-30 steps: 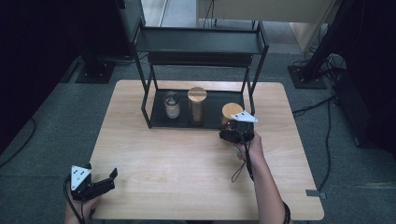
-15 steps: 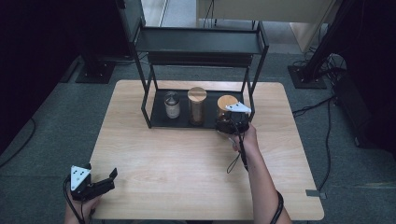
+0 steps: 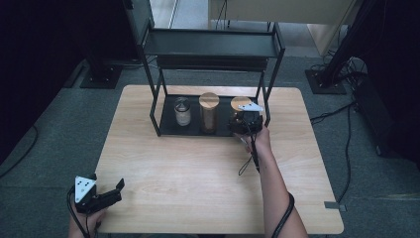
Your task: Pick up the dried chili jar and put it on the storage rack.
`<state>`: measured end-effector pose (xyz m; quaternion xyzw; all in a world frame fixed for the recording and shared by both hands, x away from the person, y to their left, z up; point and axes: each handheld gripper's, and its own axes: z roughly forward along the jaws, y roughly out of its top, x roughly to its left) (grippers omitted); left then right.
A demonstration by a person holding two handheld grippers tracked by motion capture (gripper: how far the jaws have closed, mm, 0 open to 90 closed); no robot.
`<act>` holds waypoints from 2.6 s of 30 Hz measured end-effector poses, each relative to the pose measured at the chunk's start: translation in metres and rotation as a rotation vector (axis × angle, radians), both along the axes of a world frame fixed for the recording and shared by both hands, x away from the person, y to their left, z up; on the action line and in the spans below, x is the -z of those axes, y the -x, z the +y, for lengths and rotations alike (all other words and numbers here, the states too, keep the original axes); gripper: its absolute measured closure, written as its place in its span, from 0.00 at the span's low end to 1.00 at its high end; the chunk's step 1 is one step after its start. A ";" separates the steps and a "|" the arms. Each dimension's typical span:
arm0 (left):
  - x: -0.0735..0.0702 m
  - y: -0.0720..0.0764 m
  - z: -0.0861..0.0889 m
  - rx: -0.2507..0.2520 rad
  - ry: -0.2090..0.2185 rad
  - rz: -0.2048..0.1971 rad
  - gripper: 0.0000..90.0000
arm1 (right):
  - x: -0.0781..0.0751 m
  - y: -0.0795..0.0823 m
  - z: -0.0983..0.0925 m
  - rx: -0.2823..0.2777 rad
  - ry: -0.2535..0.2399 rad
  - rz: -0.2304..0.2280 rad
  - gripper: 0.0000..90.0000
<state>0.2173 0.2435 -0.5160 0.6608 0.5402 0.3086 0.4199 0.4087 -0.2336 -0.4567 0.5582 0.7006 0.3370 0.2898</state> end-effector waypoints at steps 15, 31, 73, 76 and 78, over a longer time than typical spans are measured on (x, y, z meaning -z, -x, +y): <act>0.000 0.000 0.000 -0.001 0.002 0.000 0.00 | 0.004 -0.020 0.005 0.009 0.012 -0.003 0.27; 0.000 0.000 0.000 0.000 -0.002 -0.003 0.00 | 0.017 -0.001 0.000 -0.039 -0.029 0.010 0.11; 0.000 0.000 0.000 -0.002 0.002 0.004 0.00 | 0.066 0.072 -0.025 -0.097 0.023 0.039 0.00; 0.000 0.000 0.001 -0.004 0.003 0.005 0.00 | 0.066 0.077 -0.028 -0.097 0.027 0.036 0.00; 0.000 0.000 0.001 -0.004 0.003 0.005 0.00 | 0.066 0.080 -0.030 -0.094 0.027 0.036 0.00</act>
